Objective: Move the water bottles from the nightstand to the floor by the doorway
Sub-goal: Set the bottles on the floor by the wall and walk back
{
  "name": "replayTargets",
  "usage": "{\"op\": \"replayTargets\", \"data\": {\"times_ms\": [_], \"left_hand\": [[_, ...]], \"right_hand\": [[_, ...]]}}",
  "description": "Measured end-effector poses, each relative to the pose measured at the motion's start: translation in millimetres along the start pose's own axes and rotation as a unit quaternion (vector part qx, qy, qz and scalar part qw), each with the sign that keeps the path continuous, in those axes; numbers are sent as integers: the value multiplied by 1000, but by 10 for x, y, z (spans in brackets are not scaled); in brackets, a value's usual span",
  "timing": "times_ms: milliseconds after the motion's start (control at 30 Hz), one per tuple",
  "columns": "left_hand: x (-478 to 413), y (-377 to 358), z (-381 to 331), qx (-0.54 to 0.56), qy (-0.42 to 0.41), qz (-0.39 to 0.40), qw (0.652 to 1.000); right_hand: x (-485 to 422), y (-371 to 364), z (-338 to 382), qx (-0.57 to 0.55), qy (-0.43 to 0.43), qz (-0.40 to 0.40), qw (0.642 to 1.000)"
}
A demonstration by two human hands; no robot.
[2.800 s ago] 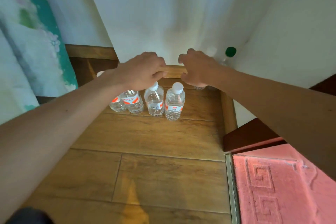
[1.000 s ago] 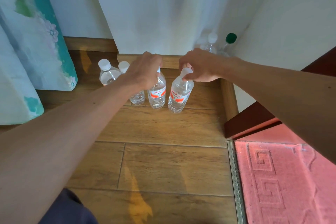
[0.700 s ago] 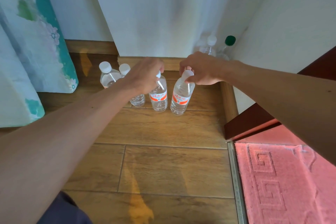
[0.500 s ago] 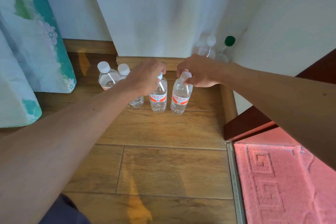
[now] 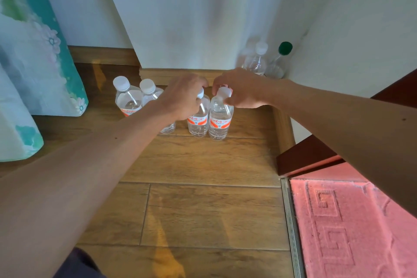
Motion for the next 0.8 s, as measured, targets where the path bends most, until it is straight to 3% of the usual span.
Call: {"op": "replayTargets", "data": {"times_ms": [433, 800], "left_hand": [[-33, -92, 177, 41, 36, 10, 998], [-215, 10, 51, 24, 32, -19, 999]], "right_hand": [[-141, -76, -66, 43, -70, 6, 997], [-185, 104, -137, 61, -95, -33, 993]]}}
Point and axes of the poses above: each hand's wrist, its own x-axis away from the middle knuckle, its own y-axis out of the back of the hand, z = x × y, the point moved 7 cm from there along -x, towards the middle knuckle, and after that the axes turned 7 degrees about -z, right-handed, at the moved point
